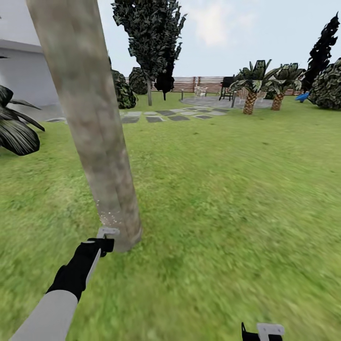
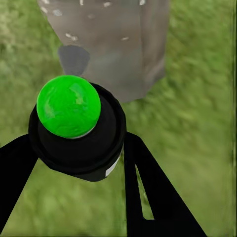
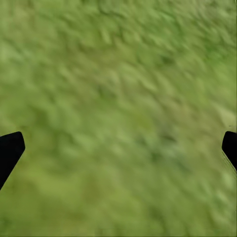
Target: In the garden, pick up the pesticide atomizer on the floor and spray pesticide onto both trees until each tree trunk is fully covered.
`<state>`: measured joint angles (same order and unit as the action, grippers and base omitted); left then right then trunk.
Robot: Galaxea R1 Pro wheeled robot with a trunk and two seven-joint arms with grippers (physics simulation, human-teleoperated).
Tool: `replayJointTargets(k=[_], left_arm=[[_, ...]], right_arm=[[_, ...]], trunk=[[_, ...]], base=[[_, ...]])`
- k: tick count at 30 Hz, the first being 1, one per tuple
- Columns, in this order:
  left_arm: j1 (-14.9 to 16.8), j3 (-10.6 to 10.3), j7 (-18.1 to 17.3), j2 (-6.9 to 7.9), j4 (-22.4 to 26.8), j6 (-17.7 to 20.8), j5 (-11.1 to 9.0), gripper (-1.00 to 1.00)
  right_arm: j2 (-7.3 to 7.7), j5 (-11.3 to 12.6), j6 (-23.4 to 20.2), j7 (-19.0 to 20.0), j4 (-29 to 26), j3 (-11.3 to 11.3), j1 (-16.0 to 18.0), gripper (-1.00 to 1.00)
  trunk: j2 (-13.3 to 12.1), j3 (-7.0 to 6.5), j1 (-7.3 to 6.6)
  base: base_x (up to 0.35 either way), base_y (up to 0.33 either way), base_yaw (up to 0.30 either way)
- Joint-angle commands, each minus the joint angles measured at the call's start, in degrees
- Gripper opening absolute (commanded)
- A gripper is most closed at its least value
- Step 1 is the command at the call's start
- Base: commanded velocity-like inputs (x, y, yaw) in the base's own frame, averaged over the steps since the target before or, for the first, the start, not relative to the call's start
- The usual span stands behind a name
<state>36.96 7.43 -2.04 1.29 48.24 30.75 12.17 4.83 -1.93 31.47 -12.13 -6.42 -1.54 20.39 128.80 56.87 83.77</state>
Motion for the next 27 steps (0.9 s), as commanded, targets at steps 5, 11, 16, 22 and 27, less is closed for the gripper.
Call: replayJointTargets(k=[5,11,16,22,27], left_arm=[[0.5,-0.2,0.02,-2.1,1.95,0.56,0.29,-1.0],[0.65,-0.22,-0.05,-3.43,4.44,2.3,0.37,-1.0],[0.32,-0.31,-0.07,-3.48,9.86,5.9,0.4,-1.0],[0.75,-1.05,-0.07,-3.58,10.38,6.3,0.33,-1.0],[10.55,-2.65,-0.18,-2.85,9.25,14.49,0.43,-1.0]], right_arm=[[0.0,0.0,0.0,0.0,0.0,-0.04,0.0,1.0],[-0.04,0.0,0.0,0.0,0.0,-0.03,0.0,1.0],[-0.04,0.0,0.0,0.0,0.0,-0.04,0.0,1.0],[0.0,0.0,0.0,0.0,0.0,-0.04,0.0,1.0],[0.09,0.0,0.0,0.0,0.09,0.04,0.0,1.0]], trunk=[[0.0,0.0,0.0],[0.0,0.0,0.0],[0.0,0.0,0.0],[0.0,0.0,0.0],[0.0,0.0,0.0]], base=[[0.164,-0.252,0.278],[0.125,-0.256,0.278],[-0.14,-0.251,0.278],[-0.133,-0.141,0.162],[-0.003,-0.004,0.004]])
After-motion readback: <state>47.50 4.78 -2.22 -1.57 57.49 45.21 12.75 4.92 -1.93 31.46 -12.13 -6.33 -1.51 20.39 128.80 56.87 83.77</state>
